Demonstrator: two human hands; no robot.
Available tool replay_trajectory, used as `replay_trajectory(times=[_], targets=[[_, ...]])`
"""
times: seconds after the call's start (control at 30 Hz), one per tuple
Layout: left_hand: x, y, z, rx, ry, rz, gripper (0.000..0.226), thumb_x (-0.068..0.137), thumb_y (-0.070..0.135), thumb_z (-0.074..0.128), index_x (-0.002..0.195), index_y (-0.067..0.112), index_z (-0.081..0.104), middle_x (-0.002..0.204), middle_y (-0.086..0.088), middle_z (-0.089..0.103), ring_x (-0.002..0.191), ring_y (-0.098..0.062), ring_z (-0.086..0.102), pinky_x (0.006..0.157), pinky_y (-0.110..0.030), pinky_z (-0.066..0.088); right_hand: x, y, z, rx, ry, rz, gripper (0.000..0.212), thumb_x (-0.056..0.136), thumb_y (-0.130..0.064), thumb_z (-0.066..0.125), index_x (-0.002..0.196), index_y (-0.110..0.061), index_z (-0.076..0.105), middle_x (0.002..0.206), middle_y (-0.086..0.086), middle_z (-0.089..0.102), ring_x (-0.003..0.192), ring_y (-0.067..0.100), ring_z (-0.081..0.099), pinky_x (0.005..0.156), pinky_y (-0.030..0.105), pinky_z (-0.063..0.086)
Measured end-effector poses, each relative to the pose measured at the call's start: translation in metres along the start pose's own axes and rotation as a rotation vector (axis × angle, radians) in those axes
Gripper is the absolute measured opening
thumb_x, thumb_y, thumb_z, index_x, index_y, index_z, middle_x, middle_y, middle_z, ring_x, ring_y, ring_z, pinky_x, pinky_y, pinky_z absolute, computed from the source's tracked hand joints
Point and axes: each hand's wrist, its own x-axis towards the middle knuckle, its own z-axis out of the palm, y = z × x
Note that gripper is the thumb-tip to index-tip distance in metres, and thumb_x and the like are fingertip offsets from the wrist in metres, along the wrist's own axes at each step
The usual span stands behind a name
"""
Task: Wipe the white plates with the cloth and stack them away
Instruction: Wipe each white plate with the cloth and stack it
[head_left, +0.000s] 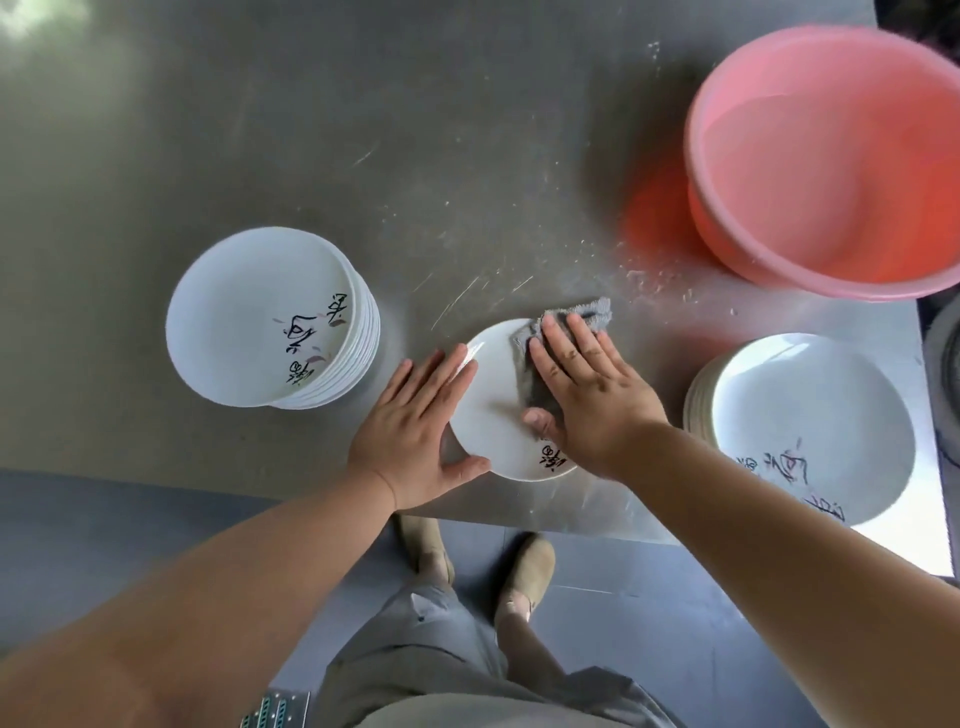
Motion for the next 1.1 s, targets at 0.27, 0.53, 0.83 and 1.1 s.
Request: replay_trajectory(times=[0.27, 0.53, 0.83, 1.1], targets=[[-0.001, -0.001, 0.006, 0.0, 0.032, 0.024, 0.106, 0.083, 0.077, 0.055, 0.168, 0.029, 0.013, 0.176, 0.003, 0.005, 0.16, -0.029, 0.021, 0.127, -0.057, 0.02, -0.071, -0.024, 0.03, 0.149, 0.036, 0.062, 0.097, 0.097, -0.077, 0.016, 0.165, -0.009, 0.023, 0.174, 0.012, 0.005, 0.16, 0.029, -0.014, 0.13, 0.042, -0.005], [0.001, 0.0, 0.003, 0.0, 0.047, 0.009, 0.097, 0.086, 0.075, 0.054, 0.166, 0.028, 0.024, 0.176, 0.002, 0.005, 0.159, -0.028, 0.024, 0.128, -0.055, 0.018, -0.024, -0.008, 0.014, 0.113, 0.0, 0.085, 0.094, 0.097, -0.072, 0.015, 0.167, -0.013, -0.002, 0.172, 0.006, -0.022, 0.154, 0.024, -0.034, 0.128, 0.041, -0.014], [0.001, 0.002, 0.002, 0.005, 0.015, -0.026, 0.098, 0.086, 0.078, 0.049, 0.166, 0.028, 0.022, 0.176, 0.005, -0.001, 0.16, -0.026, 0.02, 0.13, -0.051, 0.014, -0.063, -0.019, 0.031, 0.137, -0.008, 0.033, 0.095, 0.094, -0.076, 0.007, 0.168, -0.017, 0.001, 0.174, 0.003, -0.018, 0.155, 0.02, -0.032, 0.125, 0.037, -0.018], [0.0, 0.009, -0.006, 0.004, -0.043, -0.093, 0.097, 0.084, 0.085, 0.042, 0.165, 0.033, 0.025, 0.176, 0.008, -0.001, 0.16, -0.025, 0.02, 0.13, -0.053, 0.012, -0.071, -0.064, 0.038, 0.174, -0.012, 0.166, 0.101, 0.092, -0.077, 0.001, 0.165, -0.008, -0.003, 0.171, 0.017, -0.02, 0.152, 0.031, -0.038, 0.127, 0.05, -0.014]])
